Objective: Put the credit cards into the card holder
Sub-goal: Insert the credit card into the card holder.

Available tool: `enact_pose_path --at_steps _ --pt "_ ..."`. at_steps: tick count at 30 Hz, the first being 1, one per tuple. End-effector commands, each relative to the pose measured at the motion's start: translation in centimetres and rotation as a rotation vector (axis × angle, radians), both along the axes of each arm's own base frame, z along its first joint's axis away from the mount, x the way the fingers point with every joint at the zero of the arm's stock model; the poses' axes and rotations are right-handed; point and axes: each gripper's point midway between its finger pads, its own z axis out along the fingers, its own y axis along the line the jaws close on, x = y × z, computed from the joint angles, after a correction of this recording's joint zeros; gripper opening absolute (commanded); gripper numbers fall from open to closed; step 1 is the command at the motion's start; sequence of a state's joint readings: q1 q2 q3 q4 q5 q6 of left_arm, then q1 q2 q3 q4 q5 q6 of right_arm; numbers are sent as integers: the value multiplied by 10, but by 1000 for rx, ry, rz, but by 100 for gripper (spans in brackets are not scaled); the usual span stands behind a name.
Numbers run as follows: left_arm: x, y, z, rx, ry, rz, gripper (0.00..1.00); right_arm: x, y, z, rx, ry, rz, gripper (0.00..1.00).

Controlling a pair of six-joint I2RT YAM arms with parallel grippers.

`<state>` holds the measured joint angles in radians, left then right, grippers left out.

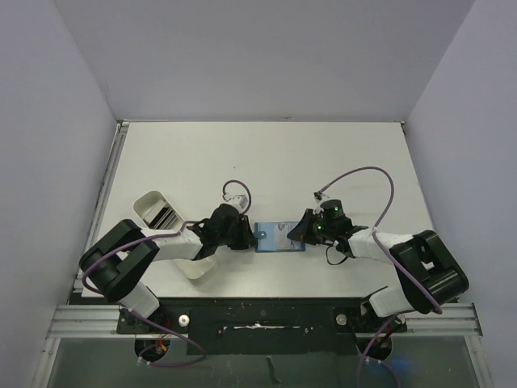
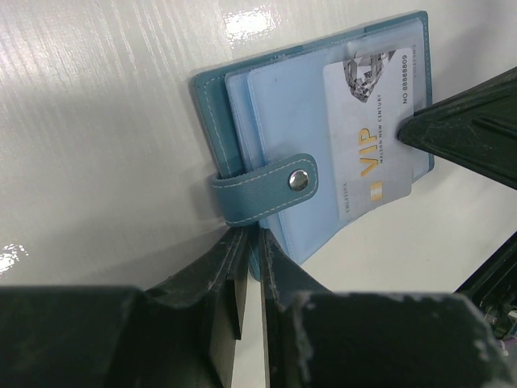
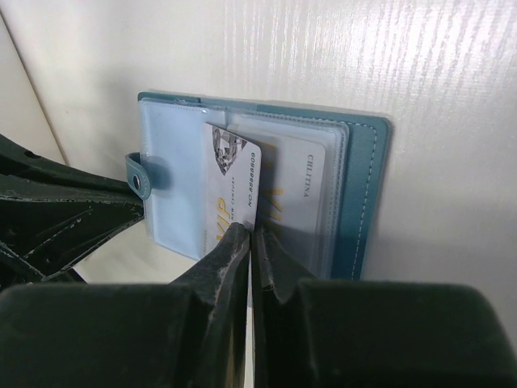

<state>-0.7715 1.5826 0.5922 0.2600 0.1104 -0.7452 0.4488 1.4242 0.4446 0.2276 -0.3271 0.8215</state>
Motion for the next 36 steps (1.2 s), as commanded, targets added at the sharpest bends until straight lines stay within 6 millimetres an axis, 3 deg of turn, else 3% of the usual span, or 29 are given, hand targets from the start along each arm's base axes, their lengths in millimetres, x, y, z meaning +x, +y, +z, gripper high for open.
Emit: enact_pose_path --at_steps 1,11,18,23,32,36 --pt "10 -16 14 -41 -44 -19 11 1 4 -2 -18 -10 46 0" --pt "10 -16 13 -41 -44 -19 11 10 9 0 -26 -13 61 2" --pt "9 -19 15 -52 -41 -22 11 12 7 -1 -62 0 45 20" --pt "9 -19 21 -65 -43 -11 11 12 -12 0 -171 5 -8 33" --pt "21 -12 48 -86 -78 87 15 17 -8 6 -214 -21 1 39" --pt "25 -5 49 -77 -92 118 16 16 -2 3 -207 -19 14 40"
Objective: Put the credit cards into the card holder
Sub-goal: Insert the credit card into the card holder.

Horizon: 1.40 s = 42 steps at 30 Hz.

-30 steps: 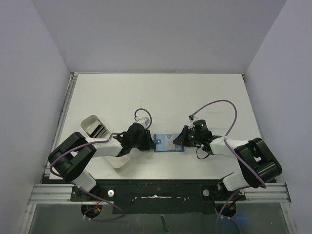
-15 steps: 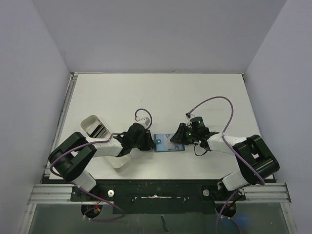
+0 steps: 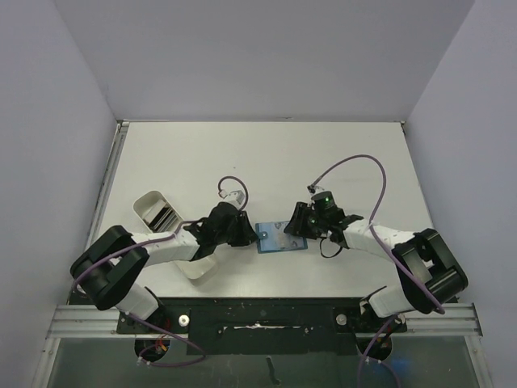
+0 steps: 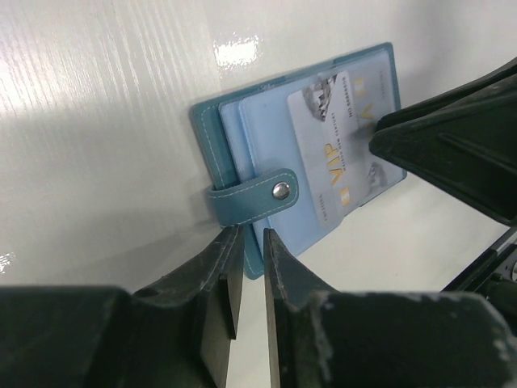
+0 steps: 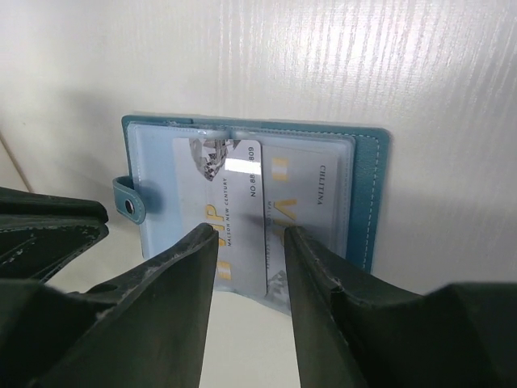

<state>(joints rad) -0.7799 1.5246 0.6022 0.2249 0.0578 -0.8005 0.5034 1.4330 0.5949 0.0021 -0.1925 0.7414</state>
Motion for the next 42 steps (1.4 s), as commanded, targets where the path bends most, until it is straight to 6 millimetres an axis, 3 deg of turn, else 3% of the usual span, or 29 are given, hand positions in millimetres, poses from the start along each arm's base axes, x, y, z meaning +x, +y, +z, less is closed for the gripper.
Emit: enact_pose_path --at_steps 1,14,31,35,42 --pt "19 -4 29 -48 -77 53 16 4 1 -5 -42 -6 1 41" --pt "19 -21 3 -48 -52 -33 16 1 28 -6 81 3 60 45" --pt "19 -22 -1 -44 -47 -39 16 0 52 7 227 -33 131 40" --pt "17 -19 0 -36 -39 -35 16 -4 48 8 210 -26 143 39" --pt "28 -21 33 -14 -103 -45 27 -5 13 27 66 -70 71 44"
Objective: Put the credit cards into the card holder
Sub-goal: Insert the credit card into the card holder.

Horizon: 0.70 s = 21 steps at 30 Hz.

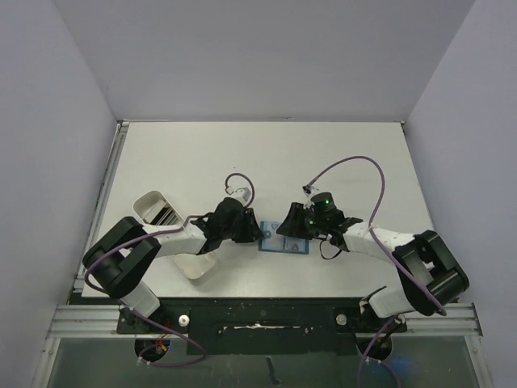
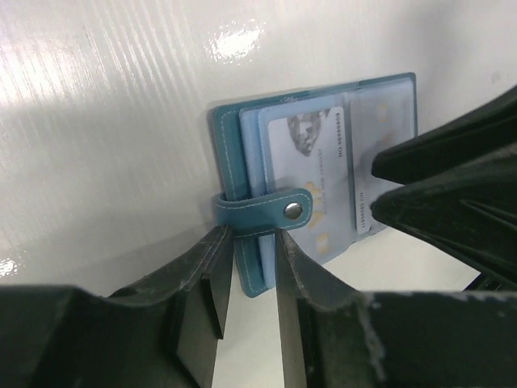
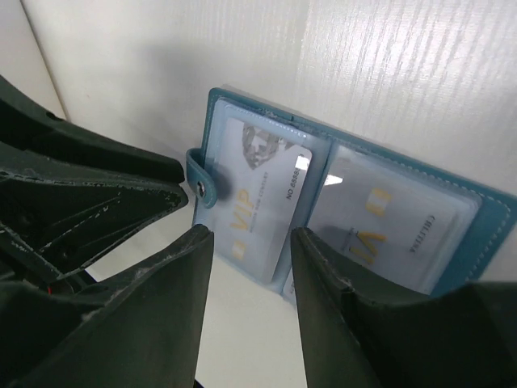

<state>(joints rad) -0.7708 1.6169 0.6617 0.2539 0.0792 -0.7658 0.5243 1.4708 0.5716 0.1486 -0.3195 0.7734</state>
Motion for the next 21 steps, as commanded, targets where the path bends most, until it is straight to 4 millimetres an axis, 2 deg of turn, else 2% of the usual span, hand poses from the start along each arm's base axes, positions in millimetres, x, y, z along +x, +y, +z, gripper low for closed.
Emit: enact_pose_path --at_steps 1,3,7,18,21 --pt "17 -10 44 -22 -105 -20 30 0 -22 20 -86 -63 -34 46" --pt "18 -13 51 -11 -121 -31 37 -2 -33 22 -112 -67 -63 48" --pt "19 -19 52 61 -152 -63 48 -6 -50 23 -131 -63 -128 55" --pt "25 -33 24 282 -160 -115 54 -11 -69 11 -133 -31 -232 69" --pt "25 -29 17 376 -153 -107 54 -12 -71 7 -124 -23 -244 72"
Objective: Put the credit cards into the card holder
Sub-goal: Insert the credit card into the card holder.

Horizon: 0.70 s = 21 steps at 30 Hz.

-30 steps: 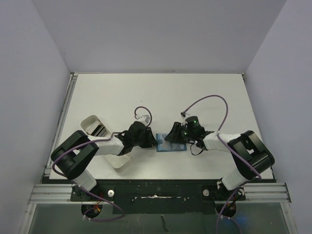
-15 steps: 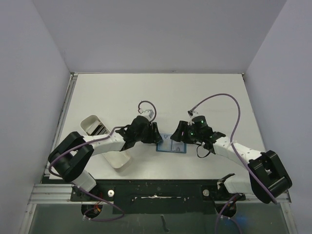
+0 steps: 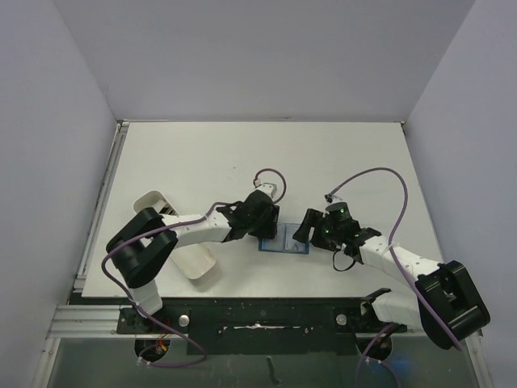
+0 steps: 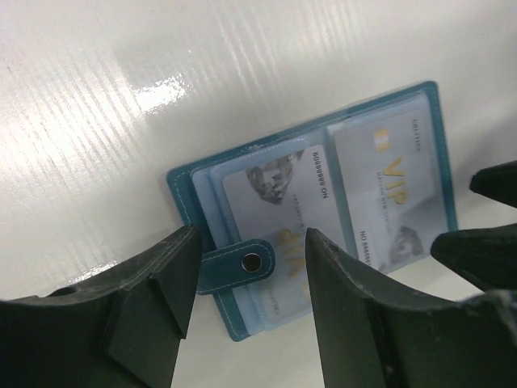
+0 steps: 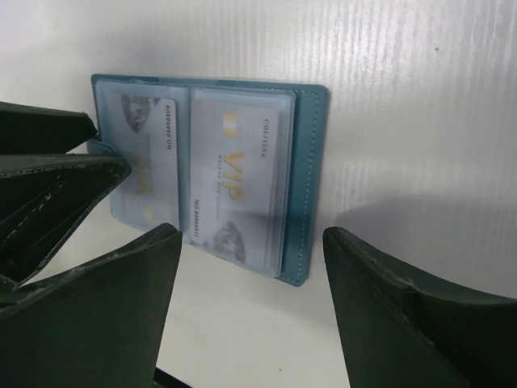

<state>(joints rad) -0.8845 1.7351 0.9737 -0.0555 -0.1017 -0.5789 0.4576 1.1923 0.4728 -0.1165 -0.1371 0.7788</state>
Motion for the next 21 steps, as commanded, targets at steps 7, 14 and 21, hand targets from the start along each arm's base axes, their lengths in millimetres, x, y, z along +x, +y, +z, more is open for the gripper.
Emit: enact_pose_path --at_steps 7,14,21 --pt "11 17 4 273 -98 45 50 8 -2 -1 49 -35 -47 73" --pt "8 26 5 327 -114 61 43 7 -2 -6 55 -23 -47 73" --pt "8 28 13 305 -128 82 37 6 -3 -10 58 -16 -53 73"
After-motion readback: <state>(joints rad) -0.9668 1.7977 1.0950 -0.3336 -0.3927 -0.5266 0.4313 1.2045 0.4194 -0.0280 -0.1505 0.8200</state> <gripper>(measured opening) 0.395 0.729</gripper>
